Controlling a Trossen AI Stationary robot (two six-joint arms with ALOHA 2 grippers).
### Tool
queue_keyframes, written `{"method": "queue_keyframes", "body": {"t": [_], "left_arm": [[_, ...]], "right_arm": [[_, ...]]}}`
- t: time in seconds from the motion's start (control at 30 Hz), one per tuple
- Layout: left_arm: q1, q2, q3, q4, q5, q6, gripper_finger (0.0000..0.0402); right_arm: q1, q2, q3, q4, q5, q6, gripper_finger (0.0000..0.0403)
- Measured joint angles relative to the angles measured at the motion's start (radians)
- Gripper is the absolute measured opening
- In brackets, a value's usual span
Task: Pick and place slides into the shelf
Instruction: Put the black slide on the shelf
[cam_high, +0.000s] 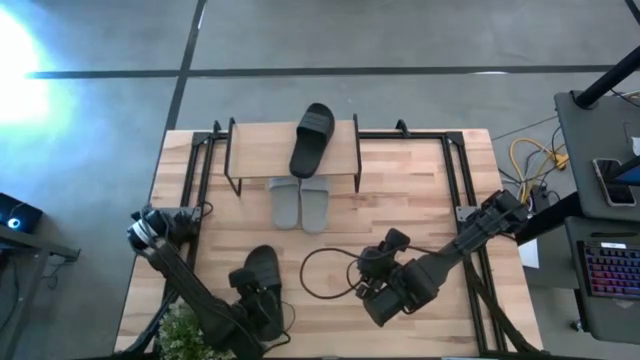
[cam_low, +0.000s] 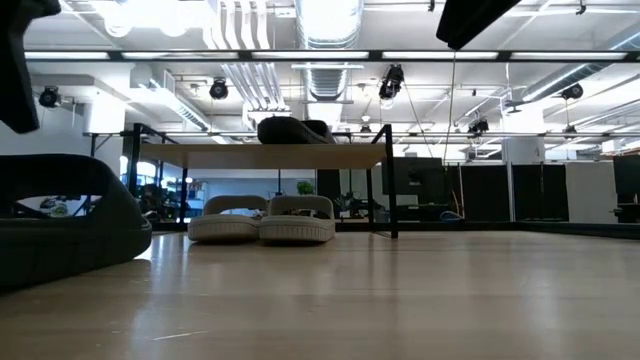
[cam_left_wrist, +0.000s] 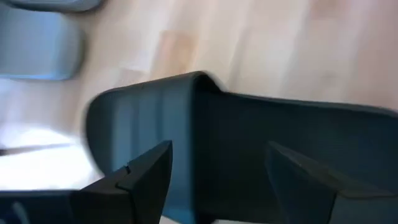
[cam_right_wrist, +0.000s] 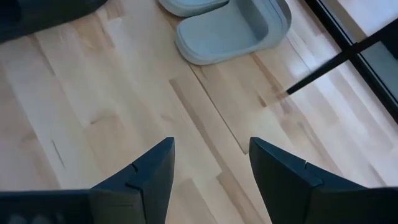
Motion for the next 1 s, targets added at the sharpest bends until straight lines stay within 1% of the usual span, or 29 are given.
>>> {"method": "queue_keyframes", "body": {"t": [0.13,0.2,0.37,0.5,0.6,0.7,0.77,0.87,0.9,0.93,1.0], "left_arm": [[0.013,0.05,-0.001,-0.155,-0.022,-0.104,0.0239],[0.021,0.07,-0.01,-0.192,-0.033,-0.124,0.0239],[0.035,0.099,-0.051,-0.139,-0.048,-0.124,0.0239],[0.052,0.101,-0.087,-0.139,-0.059,-0.124,0.0239],[0.072,0.097,-0.118,-0.138,-0.07,-0.116,0.0226],[0.094,0.09,-0.138,-0.138,-0.084,-0.065,0.0181],[0.106,0.087,-0.144,-0.136,-0.087,-0.018,0.0133],[0.117,0.078,-0.148,-0.14,-0.092,0.066,0.0044],[0.118,0.068,-0.148,-0.139,-0.093,0.087,0.0024],[0.119,0.052,-0.146,-0.14,-0.093,0.096,0.0014],[0.118,0.005,-0.134,-0.152,-0.087,0.119,0.0009]], "right_arm": [[0.0,0.0,-0.015,-0.001,0.0,0.006,0.0199],[0.0,0.0,-0.026,-0.001,0.001,0.035,0.0199],[0.0,0.0,-0.048,-0.003,0.002,0.071,0.0199],[-0.002,0.0,-0.051,-0.013,0.008,0.077,0.0199],[-0.008,0.0,-0.051,-0.025,0.018,0.088,0.0199],[-0.017,0.0,-0.051,-0.031,0.025,0.105,0.0199],[-0.024,0.0,-0.051,-0.047,0.026,0.12,0.0199],[-0.029,-0.003,-0.052,-0.086,0.039,0.2,0.0199],[-0.029,-0.008,-0.052,-0.095,0.049,0.225,0.0198],[-0.029,-0.018,-0.052,-0.104,0.058,0.244,0.0198],[-0.026,-0.043,-0.052,-0.122,0.071,0.274,0.0198]]}}
